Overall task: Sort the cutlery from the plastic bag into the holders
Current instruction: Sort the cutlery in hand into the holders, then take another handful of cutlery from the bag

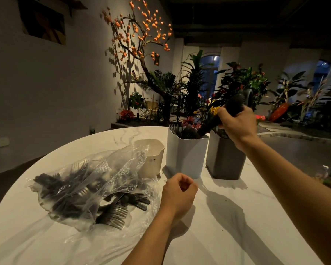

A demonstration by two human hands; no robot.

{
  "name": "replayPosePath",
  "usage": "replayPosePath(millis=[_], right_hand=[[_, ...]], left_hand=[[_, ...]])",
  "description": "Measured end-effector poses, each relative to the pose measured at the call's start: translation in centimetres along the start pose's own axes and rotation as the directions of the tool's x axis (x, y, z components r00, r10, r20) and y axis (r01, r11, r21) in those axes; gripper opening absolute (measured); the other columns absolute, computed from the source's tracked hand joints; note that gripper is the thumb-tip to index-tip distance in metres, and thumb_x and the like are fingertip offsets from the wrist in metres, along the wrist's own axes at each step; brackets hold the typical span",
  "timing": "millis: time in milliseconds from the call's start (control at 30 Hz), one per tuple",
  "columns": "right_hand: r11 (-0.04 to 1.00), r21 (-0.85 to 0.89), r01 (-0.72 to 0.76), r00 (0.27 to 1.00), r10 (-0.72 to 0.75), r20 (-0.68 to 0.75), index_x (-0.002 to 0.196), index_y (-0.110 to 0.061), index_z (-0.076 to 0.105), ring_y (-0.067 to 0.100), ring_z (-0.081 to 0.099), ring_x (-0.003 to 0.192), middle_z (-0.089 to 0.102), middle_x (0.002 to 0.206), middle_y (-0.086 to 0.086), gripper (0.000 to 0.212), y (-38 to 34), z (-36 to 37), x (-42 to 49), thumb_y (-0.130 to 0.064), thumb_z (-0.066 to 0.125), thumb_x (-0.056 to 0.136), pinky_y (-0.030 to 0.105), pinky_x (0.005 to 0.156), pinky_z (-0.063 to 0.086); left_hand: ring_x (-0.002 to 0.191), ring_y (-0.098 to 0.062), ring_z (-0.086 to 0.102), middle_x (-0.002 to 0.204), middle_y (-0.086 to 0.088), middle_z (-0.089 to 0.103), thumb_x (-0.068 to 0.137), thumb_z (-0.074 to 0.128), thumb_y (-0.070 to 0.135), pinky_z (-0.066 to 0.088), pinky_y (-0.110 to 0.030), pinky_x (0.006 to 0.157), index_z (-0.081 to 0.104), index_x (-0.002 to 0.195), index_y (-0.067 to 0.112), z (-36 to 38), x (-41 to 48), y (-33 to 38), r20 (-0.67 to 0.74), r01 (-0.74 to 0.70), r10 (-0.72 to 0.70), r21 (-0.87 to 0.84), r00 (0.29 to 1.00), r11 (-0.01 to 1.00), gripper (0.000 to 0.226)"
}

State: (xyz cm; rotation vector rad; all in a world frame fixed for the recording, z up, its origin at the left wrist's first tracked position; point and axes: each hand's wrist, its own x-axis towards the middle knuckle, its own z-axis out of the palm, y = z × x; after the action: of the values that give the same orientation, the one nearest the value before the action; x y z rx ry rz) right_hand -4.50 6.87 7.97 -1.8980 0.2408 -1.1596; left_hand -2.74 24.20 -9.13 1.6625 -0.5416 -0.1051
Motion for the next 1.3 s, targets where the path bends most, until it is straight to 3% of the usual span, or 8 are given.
replayPosePath(millis=[300, 433, 700, 800, 900, 1033, 1133, 1300], right_hand=[[0.896, -0.438, -0.07, 0.983, 0.136, 0.12, 0.069, -0.006, 0.063, 0.032, 0.068, 0.072, 0.069, 0.072, 0.013, 0.032, 0.9, 4.5, 0.6, -0.034, 0.067, 0.086, 0.044, 0.064, 0.059], [0.815, -0.568, -0.111, 0.949, 0.257, 0.185, 0.077, -0.012, 0.059, 0.033, 0.061, 0.095, 0.063, 0.08, 0.008, 0.037, 1.5, 6.3, 0.6, -0.048, 0.062, 0.088, 0.048, 0.093, 0.052], [0.916, -0.402, 0.009, 0.999, 0.005, 0.033, 0.144, -0.019, 0.037, 0.028, 0.062, 0.107, 0.066, 0.115, 0.007, 0.095, 2.3, 5.3, -0.1, -0.059, 0.083, 0.071, 0.05, 0.096, 0.053], [0.853, -0.514, 0.093, 0.992, -0.033, 0.125, 0.14, -0.016, 0.047, 0.027, 0.064, 0.102, 0.068, 0.112, 0.008, 0.067, 2.8, 5.6, -0.3, -0.056, 0.067, 0.09, 0.042, 0.086, 0.055], [0.816, -0.568, 0.104, 0.939, 0.108, 0.327, 0.097, -0.012, 0.066, 0.027, 0.061, 0.08, 0.064, 0.081, 0.003, 0.053, 2.8, 5.9, -0.6, -0.053, 0.034, 0.105, 0.032, 0.06, 0.041], [0.854, -0.493, 0.165, 0.937, 0.02, 0.348, 0.128, -0.012, 0.059, 0.03, 0.059, 0.109, 0.066, 0.115, 0.009, 0.044, 2.2, 5.5, -1.4, -0.043, 0.034, 0.108, 0.04, 0.088, 0.048], [0.705, -0.586, 0.4, 0.897, -0.172, 0.406, 0.149, -0.018, 0.042, 0.03, 0.037, 0.141, 0.042, 0.153, 0.012, 0.05, 2.4, 5.3, -2.5, -0.041, 0.043, 0.105, 0.049, 0.112, 0.038], [0.525, -0.548, 0.652, 0.747, -0.319, 0.583, 0.126, -0.016, 0.065, 0.034, 0.042, 0.135, 0.047, 0.145, 0.013, 0.031, 0.7, 3.9, -5.6, -0.021, 0.062, 0.096, 0.047, 0.102, 0.05]], left_hand=[[0.081, -0.014, 0.068, 0.082, 0.009, 0.071, 0.092, 0.068, 0.022, 0.056, -0.02, 0.07, 0.068, 0.088, 0.025, 0.0, 0.3, -0.5, -0.041, -0.04, 0.037, -0.067, 0.998, 0.997, 0.005], [0.078, -0.015, 0.068, 0.078, 0.005, 0.071, 0.089, 0.068, 0.019, 0.055, -0.022, 0.069, 0.069, 0.085, 0.024, 0.1, 0.4, -0.7, -0.056, -0.037, 0.031, -0.105, 0.998, 0.994, 0.006], [0.086, -0.016, 0.069, 0.087, 0.006, 0.072, 0.091, 0.069, 0.023, 0.058, -0.024, 0.076, 0.068, 0.091, 0.024, -0.2, 0.4, -0.5, -0.025, -0.01, 0.008, -0.1, 1.0, 0.995, 0.002], [0.086, -0.016, 0.069, 0.087, 0.005, 0.072, 0.091, 0.069, 0.024, 0.058, -0.024, 0.076, 0.068, 0.092, 0.024, -0.2, 0.3, -0.4, -0.022, -0.003, 0.001, -0.092, 1.0, 0.996, 0.002], [0.085, -0.017, 0.069, 0.087, 0.004, 0.072, 0.091, 0.069, 0.024, 0.058, -0.024, 0.076, 0.068, 0.092, 0.023, -0.1, 0.2, -0.3, -0.018, -0.002, 0.0, -0.089, 1.0, 0.996, 0.002], [0.085, -0.019, 0.069, 0.086, 0.003, 0.072, 0.09, 0.07, 0.023, 0.06, -0.026, 0.076, 0.068, 0.091, 0.022, -0.1, -0.1, 0.0, -0.034, -0.022, 0.018, -0.108, 0.999, 0.994, 0.002], [0.083, -0.02, 0.07, 0.084, 0.003, 0.072, 0.089, 0.071, 0.023, 0.061, -0.031, 0.078, 0.068, 0.09, 0.022, -0.2, -0.6, 0.5, -0.04, -0.067, 0.063, -0.111, 0.997, 0.991, 0.004], [0.072, -0.009, 0.065, 0.075, 0.01, 0.069, 0.087, 0.07, 0.023, 0.056, -0.025, 0.069, 0.068, 0.089, 0.022, -0.4, -1.5, 2.9, 0.022, -0.109, 0.112, -0.093, 0.994, 0.99, 0.003]])
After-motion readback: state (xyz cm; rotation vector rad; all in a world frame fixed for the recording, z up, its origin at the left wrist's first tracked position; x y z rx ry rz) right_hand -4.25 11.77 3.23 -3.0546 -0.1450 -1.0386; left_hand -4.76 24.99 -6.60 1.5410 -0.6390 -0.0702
